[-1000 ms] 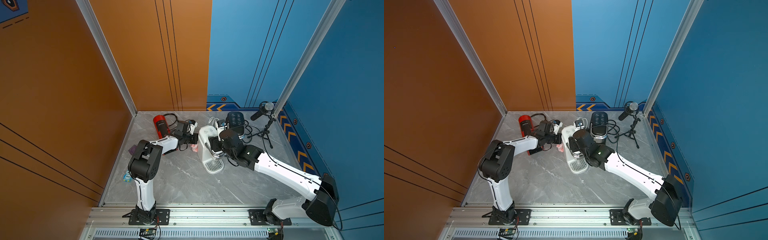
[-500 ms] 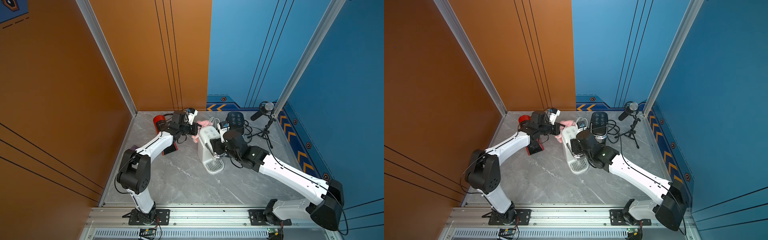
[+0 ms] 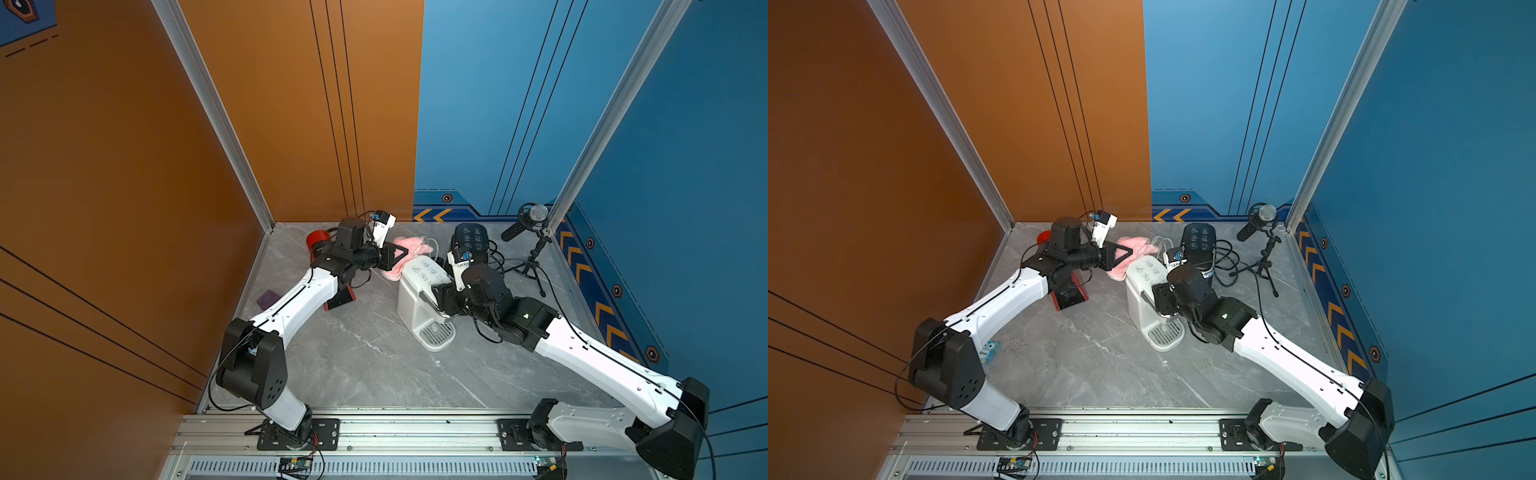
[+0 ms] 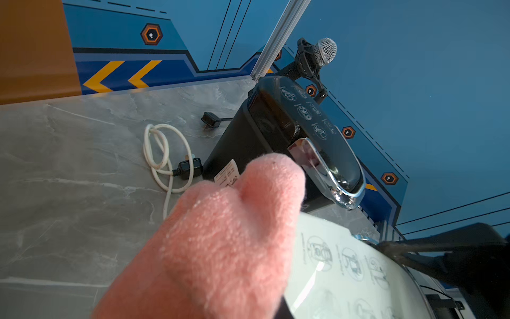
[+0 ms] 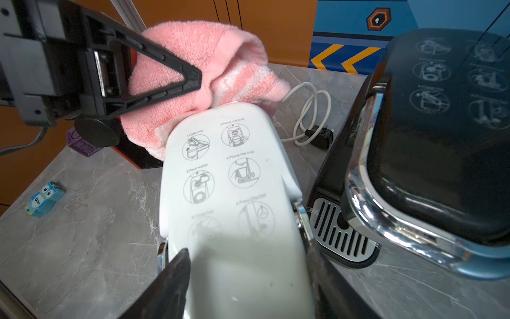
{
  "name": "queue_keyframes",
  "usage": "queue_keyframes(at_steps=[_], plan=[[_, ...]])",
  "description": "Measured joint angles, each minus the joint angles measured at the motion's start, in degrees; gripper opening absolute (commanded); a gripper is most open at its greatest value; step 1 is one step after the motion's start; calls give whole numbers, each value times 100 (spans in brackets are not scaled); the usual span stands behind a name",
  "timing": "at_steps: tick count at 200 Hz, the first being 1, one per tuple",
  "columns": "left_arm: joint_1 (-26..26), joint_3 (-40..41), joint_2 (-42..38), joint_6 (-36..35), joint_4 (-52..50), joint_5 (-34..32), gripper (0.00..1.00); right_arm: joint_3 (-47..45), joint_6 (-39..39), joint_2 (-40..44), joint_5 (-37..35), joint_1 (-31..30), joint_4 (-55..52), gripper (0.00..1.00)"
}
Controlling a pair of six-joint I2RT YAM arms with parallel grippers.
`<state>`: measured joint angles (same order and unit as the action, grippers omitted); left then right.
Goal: Wipe the surface of a coffee machine
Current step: Wipe the dirt from the surface of the coffee machine.
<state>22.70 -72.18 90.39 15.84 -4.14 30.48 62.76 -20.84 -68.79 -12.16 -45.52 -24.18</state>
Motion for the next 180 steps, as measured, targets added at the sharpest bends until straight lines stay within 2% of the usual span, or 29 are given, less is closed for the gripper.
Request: queue_keyframes(at_steps=[36,72,91,117,144,159,180], plan=[[-26,560,-426,2,-267,-940,0,-7,4,173,15,66,-282,73],[-201,612,-1248,26,-511,-1663,0,-22,2,505,199,590,-732,75],[-245,640,-1615,61,-509,-1869,0,-42,0,595,337,863,-872,75],[-243,874,-1961,177,-505,-1958,0,-59,4,616,527,922,-977,78],[-101,1453,-2280,389,-527,-1985,0,-219,2,778,1261,1510,-979,79],[166,1836,-2542,507,-658,-2041,0,-299,0,787,1818,1825,-907,79],[575,2365,-3064,693,-835,-2212,0,-525,-63,785,2638,1963,-546,79]])
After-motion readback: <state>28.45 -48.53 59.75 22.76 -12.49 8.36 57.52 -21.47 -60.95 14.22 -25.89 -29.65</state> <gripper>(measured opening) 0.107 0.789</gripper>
